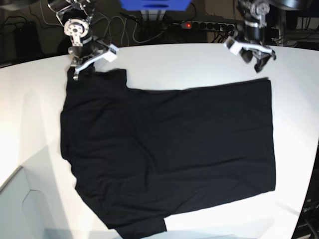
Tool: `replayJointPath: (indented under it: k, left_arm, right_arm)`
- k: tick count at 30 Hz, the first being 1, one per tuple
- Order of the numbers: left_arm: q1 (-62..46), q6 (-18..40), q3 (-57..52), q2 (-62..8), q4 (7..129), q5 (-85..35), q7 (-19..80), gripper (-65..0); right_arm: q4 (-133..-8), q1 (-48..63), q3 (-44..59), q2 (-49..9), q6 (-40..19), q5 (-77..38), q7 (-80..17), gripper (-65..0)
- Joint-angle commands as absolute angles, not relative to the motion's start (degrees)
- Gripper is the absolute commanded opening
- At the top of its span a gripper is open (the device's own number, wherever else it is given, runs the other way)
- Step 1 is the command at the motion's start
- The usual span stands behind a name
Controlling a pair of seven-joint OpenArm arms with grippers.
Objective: Fold the T-shirt properly
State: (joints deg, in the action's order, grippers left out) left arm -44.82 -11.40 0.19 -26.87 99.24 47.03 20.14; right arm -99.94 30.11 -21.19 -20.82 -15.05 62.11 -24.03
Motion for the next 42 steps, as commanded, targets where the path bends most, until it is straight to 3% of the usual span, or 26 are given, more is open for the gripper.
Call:
replayJointPath:
  k: [1, 28, 31, 37, 42]
  left_arm:
    - [-44.79, -12.70, -0.22, -27.65, 98.77, 47.34, 20.53, -30.9]
    - [-30.20, -12.53, 2.42, -31.08, 82.86, 47.16, 20.44, -30.7]
    - [-29.05, -12.26, 2.95, -31.08, 82.51, 47.25, 20.79, -30.6]
    - [-32.84, 0.48, 3.03, -30.29, 94.37, 47.25, 24.48, -16.8]
    - [-40.13, 2.24, 3.12, -30.11, 105.54, 47.52, 28.53, -16.8]
  right_arm:
    - [-100.35, 30.99, -21.41, -20.97, -18.33, 60.35, -23.87, -65.0]
    - [-101.14, 31.34, -21.49, -20.53, -18.42, 60.35, -26.15, -65.0]
    - [-101.49, 31.34, -21.49, -20.53, -21.32, 60.35, -26.15, -65.0]
    - [-105.36, 31.43, -21.41, -19.82, -24.75, 60.35, -26.15, -65.0]
    - [-105.54, 32.31, -21.41, -19.74, -24.57, 60.35, -26.15, -65.0]
